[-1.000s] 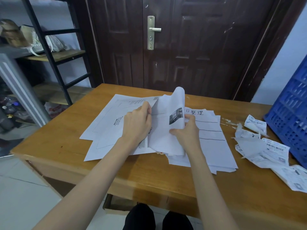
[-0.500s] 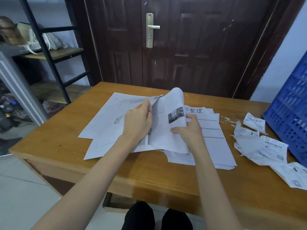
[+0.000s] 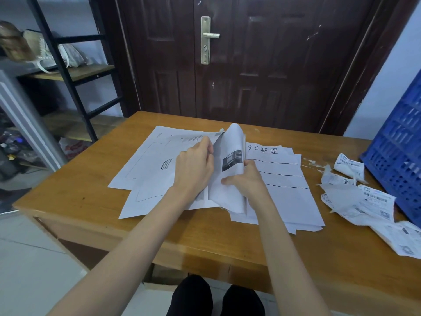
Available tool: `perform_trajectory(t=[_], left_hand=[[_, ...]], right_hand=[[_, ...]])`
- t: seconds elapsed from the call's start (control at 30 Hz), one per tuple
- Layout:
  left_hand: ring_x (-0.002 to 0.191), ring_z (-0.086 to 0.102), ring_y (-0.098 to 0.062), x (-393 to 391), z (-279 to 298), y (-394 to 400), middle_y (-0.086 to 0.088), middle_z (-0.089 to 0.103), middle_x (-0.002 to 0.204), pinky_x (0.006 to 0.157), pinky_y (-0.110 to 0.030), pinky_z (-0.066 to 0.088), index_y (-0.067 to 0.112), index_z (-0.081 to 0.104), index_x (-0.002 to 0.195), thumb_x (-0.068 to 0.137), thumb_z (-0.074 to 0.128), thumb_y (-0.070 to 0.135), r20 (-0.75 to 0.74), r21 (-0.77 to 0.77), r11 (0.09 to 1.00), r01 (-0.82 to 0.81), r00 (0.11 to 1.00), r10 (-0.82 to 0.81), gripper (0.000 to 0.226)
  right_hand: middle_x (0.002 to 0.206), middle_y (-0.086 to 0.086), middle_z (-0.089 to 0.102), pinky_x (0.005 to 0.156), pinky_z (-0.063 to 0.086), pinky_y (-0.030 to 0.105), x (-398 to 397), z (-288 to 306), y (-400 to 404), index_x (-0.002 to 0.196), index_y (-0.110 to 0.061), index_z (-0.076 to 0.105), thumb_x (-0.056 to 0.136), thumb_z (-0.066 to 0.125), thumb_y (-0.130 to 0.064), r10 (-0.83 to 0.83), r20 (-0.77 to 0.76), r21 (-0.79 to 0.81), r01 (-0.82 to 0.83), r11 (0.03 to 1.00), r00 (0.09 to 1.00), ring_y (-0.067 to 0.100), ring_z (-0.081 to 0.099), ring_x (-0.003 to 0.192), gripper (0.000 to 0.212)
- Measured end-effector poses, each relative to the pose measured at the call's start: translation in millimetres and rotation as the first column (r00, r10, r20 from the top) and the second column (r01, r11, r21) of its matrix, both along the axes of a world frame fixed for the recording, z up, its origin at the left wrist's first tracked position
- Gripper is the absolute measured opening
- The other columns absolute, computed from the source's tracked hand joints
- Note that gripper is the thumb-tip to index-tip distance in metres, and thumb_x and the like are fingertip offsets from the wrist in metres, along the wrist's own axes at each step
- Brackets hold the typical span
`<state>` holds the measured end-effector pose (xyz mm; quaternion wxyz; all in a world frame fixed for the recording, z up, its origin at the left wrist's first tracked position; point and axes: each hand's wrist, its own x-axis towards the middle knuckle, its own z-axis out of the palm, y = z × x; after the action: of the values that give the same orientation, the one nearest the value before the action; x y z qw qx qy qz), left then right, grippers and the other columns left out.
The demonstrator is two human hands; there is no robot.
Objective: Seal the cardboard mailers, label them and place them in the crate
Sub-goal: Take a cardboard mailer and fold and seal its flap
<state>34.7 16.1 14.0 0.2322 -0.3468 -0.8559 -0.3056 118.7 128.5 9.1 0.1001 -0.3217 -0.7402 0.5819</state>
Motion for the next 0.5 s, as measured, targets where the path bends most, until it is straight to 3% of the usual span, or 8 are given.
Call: perform_trajectory(t=[0.17,0.27,0.33,0.4,0.5], left_hand=[[0.057,0.045,-0.023,4.8,1.0,0.0,0.0,0.056,0.07,0.047,-0.024,0.018,0.009,0.052,0.093,0.089,0.043,0.006,-0.005,0.017,1.0,-0.004,1.0,0.004,0.01],[0.059,0.048,-0.027,6.0,0.8,-1.0,0.0,0.057,0.07,0.05,-0.03,0.02,0.009,0.052,0.092,0.087,0.043,0.006,-0.001,0.015,1.0,-0.009,1.0,0.009,0.011],[0.06,0.051,-0.03,5.0,0.6,-2.4,-0.002,0.059,0.07,0.053,-0.03,0.023,0.01,0.052,0.092,0.086,0.043,0.006,0.002,0.011,1.0,-0.013,1.0,0.013,0.011],[0.059,0.049,-0.028,3.6,0.8,-3.7,-0.002,0.059,0.071,0.051,-0.03,0.021,0.01,0.052,0.092,0.088,0.044,0.007,0.004,0.006,1.0,-0.025,1.0,0.025,0.01],[0.058,0.044,-0.022,2.8,1.6,-2.8,-0.001,0.058,0.072,0.047,-0.027,0.019,0.011,0.052,0.093,0.09,0.043,0.008,0.0,-0.003,0.999,-0.032,0.999,0.032,0.01]], right_hand=[[0.112,0.008,0.059,0.086,0.054,0.044,-6.6,-2.6,-1.7,0.118,-0.013,0.04,0.074,0.077,-0.009,0.049,0.001,-0.072,-0.048,0.996,0.999,0.029,0.062,0.099,0.057],[0.101,0.006,0.069,0.082,0.056,0.038,-1.8,-0.5,2.7,0.11,-0.011,0.057,0.078,0.074,-0.02,0.096,-0.025,-0.146,-0.098,0.984,0.995,0.023,0.068,0.09,0.037],[0.101,0.007,0.073,0.083,0.055,0.038,3.7,-0.1,11.6,0.11,-0.009,0.064,0.082,0.071,-0.028,0.097,-0.039,-0.218,-0.103,0.97,0.995,0.024,0.07,0.091,0.035],[0.102,0.009,0.072,0.085,0.056,0.04,6.9,-3.0,20.1,0.113,-0.005,0.063,0.081,0.072,-0.024,0.071,-0.033,-0.249,-0.077,0.966,0.997,0.026,0.07,0.093,0.038],[0.1,0.01,0.072,0.091,0.053,0.048,7.6,-8.3,20.5,0.106,-0.004,0.067,0.075,0.072,-0.011,0.055,-0.014,-0.171,-0.056,0.984,0.998,0.029,0.069,0.094,0.032]])
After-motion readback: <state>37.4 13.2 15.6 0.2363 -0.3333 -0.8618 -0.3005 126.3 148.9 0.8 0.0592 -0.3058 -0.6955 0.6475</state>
